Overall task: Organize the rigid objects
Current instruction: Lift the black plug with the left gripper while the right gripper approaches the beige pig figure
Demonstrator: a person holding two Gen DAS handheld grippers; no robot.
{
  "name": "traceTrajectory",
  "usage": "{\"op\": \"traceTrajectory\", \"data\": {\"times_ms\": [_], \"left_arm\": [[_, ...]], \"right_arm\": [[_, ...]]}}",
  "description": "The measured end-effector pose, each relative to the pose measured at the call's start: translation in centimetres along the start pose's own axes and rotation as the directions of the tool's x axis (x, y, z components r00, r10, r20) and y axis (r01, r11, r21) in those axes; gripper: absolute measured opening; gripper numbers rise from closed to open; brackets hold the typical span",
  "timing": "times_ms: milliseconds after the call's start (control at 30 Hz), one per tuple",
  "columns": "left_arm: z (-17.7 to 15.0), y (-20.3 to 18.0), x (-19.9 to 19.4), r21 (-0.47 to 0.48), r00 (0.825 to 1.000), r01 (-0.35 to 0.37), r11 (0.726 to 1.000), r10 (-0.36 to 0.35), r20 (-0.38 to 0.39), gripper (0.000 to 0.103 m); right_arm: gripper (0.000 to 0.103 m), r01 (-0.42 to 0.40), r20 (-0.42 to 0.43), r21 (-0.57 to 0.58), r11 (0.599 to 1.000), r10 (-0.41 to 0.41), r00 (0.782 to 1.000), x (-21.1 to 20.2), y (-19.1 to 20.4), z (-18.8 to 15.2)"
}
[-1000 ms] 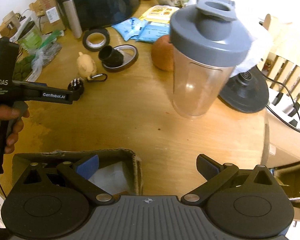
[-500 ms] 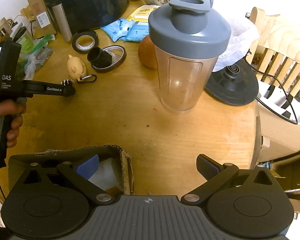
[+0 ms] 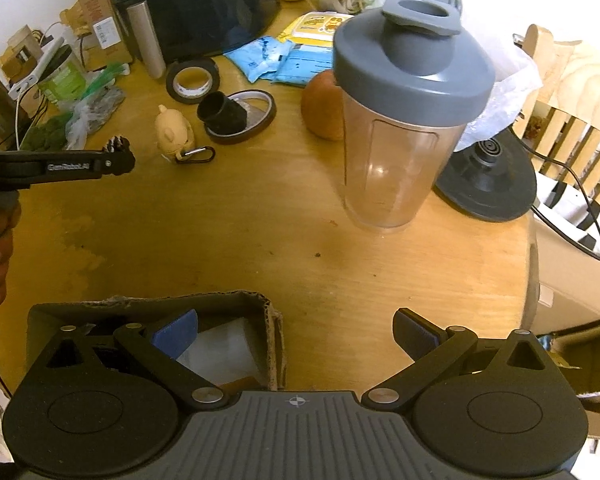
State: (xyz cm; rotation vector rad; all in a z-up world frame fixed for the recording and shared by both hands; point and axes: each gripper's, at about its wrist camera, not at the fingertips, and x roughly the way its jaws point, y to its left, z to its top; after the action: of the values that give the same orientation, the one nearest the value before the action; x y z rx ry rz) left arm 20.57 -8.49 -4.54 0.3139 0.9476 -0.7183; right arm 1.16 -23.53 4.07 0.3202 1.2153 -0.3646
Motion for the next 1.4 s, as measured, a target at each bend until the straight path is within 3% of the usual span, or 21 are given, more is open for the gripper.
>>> {"op": "traceTrajectory", "data": {"times_ms": [767,1067,1300,1400], "left_arm": [[-3.8,0.6,-9.2,-0.139,0.999,0.010,0.990,-0.004,0.045,0.040],[-4.4,1.1,-11.4,-0.200,0.997,0.014,0.980,0.001,0.076,0.040],[-5.1,1.2,-13.0,-0.233,0.996,0.003,0.972,0.017,0.085,0.040],[-5.7,1.2,-13.6,-0.242,0.996,0.001,0.970,0.020,0.082,0.040]], "right_arm": [[0.103,-0.089,0.096,-0.244,0.966,0.115,0.989,1.2,4.4,3.3],[0.103,-0.139,0.154,-0.344,0.929,0.202,0.967,1.6,6.6,6.2],[0.102,-0.179,0.179,-0.358,0.916,0.256,0.950,2.8,7.5,8.1],[0.095,-0.186,0.181,-0.372,0.909,0.268,0.946,3.5,8.0,8.6]]}}
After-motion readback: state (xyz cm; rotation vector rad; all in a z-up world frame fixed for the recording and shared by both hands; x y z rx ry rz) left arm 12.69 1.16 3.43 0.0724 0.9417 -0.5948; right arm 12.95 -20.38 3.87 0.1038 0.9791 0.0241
